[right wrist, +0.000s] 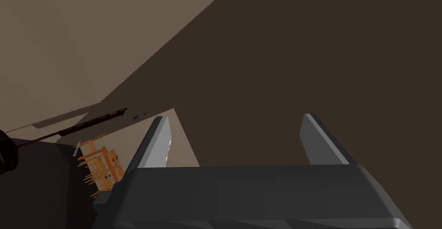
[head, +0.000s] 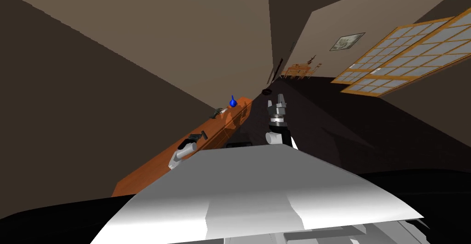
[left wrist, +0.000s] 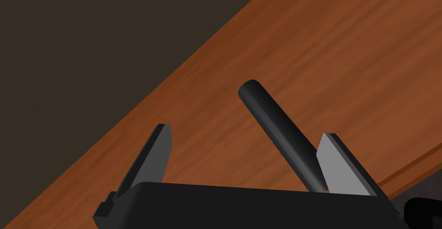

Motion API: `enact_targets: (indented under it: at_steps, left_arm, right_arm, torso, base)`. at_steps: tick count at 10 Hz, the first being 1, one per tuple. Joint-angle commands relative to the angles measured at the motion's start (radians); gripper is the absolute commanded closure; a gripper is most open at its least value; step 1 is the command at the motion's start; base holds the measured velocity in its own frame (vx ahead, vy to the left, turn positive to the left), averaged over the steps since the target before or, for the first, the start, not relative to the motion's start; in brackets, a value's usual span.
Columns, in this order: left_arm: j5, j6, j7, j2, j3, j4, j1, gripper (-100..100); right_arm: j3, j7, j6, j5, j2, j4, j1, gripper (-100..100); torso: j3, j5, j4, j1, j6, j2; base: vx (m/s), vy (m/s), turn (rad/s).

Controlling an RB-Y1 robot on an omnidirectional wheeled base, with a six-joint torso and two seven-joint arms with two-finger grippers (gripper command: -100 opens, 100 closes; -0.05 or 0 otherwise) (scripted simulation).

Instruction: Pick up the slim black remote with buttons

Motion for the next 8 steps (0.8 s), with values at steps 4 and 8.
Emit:
enact_targets:
  at_steps: [4, 8]
  left_arm:
    - [0.011, 0.102, 0.120, -0.001, 0.034, 0.064, -0.022, -100]
    - [0.022, 0.209, 0.243, 0.005, 0.076, 0.153, -0.057, -100]
  right_arm:
    - [0.000, 0.000, 0.000, 0.000, 0.000, 0.000, 0.000, 0]
    - [0.000, 0.000, 0.000, 0.000, 0.000, 0.000, 0.000, 0]
  torso:
    - [0.000, 0.000, 0.000, 0.001, -0.001, 0.000]
    - [0.000, 0.000, 0.000, 0.001, 0.000, 0.000]
  base:
    - [0.001, 0.026, -0.129]
    - [-0.001, 0.034, -0.201]
